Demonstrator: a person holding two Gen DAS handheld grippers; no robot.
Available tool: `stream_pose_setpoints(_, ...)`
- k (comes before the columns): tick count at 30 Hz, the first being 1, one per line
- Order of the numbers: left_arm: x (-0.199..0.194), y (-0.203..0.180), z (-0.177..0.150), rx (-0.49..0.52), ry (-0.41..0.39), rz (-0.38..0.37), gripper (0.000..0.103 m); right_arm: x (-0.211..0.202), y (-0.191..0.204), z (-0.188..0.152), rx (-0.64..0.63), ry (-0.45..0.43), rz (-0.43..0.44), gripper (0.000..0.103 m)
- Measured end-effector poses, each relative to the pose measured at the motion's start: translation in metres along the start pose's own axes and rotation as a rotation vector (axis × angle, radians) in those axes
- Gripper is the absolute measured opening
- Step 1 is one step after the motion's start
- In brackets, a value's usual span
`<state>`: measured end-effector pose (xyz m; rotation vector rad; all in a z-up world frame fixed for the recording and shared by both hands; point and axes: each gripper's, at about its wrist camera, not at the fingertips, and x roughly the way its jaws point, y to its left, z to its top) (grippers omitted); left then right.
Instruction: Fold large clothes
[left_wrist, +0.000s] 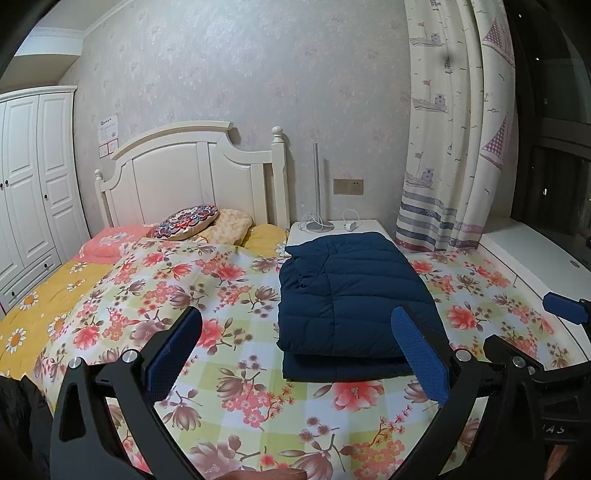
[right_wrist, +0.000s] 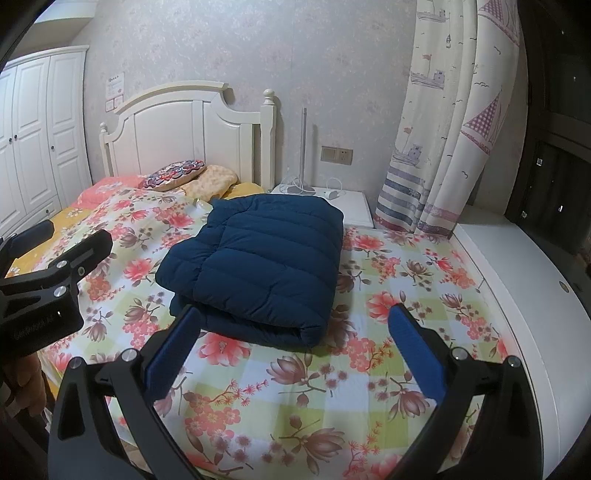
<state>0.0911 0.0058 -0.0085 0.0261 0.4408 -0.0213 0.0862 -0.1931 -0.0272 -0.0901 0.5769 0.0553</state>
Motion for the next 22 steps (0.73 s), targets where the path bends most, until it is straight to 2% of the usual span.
stream_pose_setpoints(12, 0.014, 0.0, -0.009, 0.039, 0.001, -0.015, 0.099, 0.024, 0.007, -0.006, -0.012, 0.052, 0.014, 0.1)
stream_pose_setpoints(14, 0.023, 0.0, -0.013, 0.045, 0.02, -0.054, 0.099, 0.033, 0.008, -0.01, -0.012, 0.071, 0.016, 0.1)
stream_pose_setpoints(18, 0.059, 0.011, -0.022, 0.042, 0.125, -0.136, 0.099, 0.062, 0.004, -0.02, 0.01, 0.127, 0.036, 0.1)
stream_pose_setpoints(20, 0.082, 0.021, -0.026, 0.023, 0.188, -0.139, 0.099, 0.078, -0.001, -0.024, 0.018, 0.158, 0.045, 0.1)
stream_pose_setpoints(22, 0.108, 0.046, -0.025, 0.006, 0.233, -0.127, 0.099, 0.09, -0.024, -0.022, 0.048, 0.157, 0.068, 0.1)
